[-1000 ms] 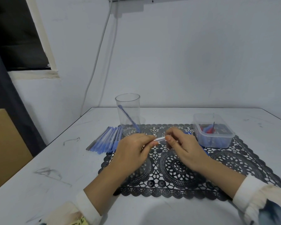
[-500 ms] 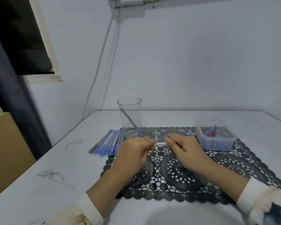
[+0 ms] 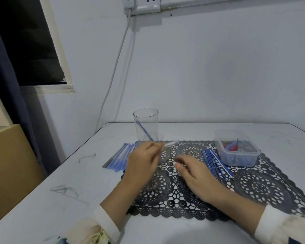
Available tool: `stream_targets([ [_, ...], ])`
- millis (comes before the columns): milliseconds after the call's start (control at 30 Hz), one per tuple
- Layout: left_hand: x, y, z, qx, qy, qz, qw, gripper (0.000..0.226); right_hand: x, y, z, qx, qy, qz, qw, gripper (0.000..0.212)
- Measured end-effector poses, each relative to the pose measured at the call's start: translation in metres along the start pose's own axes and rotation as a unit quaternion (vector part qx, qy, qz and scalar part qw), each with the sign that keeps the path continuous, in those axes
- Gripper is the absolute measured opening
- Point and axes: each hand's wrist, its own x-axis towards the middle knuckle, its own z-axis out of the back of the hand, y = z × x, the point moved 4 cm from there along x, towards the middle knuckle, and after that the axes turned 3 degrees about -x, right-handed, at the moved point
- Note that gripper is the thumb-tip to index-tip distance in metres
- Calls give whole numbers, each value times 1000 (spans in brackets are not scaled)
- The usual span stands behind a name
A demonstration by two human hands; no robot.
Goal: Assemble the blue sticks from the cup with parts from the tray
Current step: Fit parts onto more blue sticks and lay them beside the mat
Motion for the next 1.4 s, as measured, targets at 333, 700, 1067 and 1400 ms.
stream_targets([
  [333,5,56,38,-31,-190,261,946,34,0,-10,-26,-236,193,9,952,104],
  [700,-15,101,10,4,4,383,924,35,2,-13,-28,-241,200,8,950,108],
  [1067,-17,117,-10,64,90,354,929,37,2,-15,-29,-238,201,11,950,109],
  [1400,-17,108,-6,49,75,356,930,33,3,-15,-29,-238,198,12,951,108],
])
